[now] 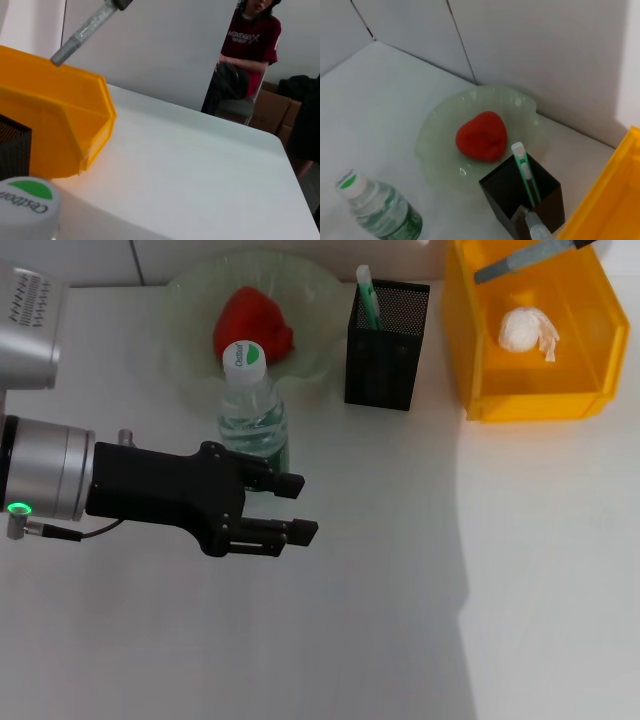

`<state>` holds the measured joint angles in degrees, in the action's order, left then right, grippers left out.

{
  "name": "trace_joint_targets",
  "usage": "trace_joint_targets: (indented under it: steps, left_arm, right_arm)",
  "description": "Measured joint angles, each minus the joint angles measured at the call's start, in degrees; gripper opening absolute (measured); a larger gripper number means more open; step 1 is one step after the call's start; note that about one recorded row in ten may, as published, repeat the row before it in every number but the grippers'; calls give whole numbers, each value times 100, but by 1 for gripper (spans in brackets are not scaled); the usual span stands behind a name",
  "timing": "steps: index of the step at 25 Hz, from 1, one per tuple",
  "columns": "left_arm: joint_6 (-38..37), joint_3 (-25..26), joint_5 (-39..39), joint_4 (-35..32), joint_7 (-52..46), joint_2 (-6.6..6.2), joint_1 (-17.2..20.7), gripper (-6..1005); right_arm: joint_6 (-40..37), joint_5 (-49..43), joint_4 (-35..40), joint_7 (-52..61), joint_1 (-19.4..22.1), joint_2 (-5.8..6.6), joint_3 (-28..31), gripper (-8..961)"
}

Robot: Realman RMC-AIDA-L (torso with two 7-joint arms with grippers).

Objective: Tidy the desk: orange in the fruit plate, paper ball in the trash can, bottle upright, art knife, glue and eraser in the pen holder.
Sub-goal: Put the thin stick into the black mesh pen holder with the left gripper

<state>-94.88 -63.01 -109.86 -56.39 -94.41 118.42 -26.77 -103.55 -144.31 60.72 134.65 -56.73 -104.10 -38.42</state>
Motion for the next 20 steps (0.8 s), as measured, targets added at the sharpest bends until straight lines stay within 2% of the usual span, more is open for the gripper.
trace_joint_targets:
  steps: [4, 5, 10, 12, 13, 14, 15, 20]
  left_arm:
    - [37, 12, -1, 20, 51, 5, 27, 579]
    - [37, 12, -1, 21, 53, 5, 28, 580]
    - [41, -23, 20, 29, 58, 21, 30, 584]
    - [49, -27, 28, 43, 59, 26, 30, 585]
    - [63, -28, 32, 128, 60, 31, -6, 586]
    - [63, -28, 32, 128, 60, 31, -6, 587]
    - [63, -28, 32, 128, 60, 31, -6, 588]
    - [139, -42, 38, 280, 70, 29, -52, 592]
  right_arm:
    - [462, -141, -546, -2, -303, -7, -398, 160]
    - [816, -146, -894, -7, -446, -40, -646, 160]
    - [1793, -143, -1651, -44, -668, -160, -1115, 160]
    - [1934, -141, -1734, -61, -684, -194, -1193, 161]
    - [2198, -139, -1865, -134, -715, -278, -1321, 161]
    - [2198, -139, -1865, -134, -715, -278, -1321, 161]
    - [2340, -140, -1931, -204, -737, -362, -1368, 161]
    - [2554, -137, -1949, -270, -740, -439, -1376, 161]
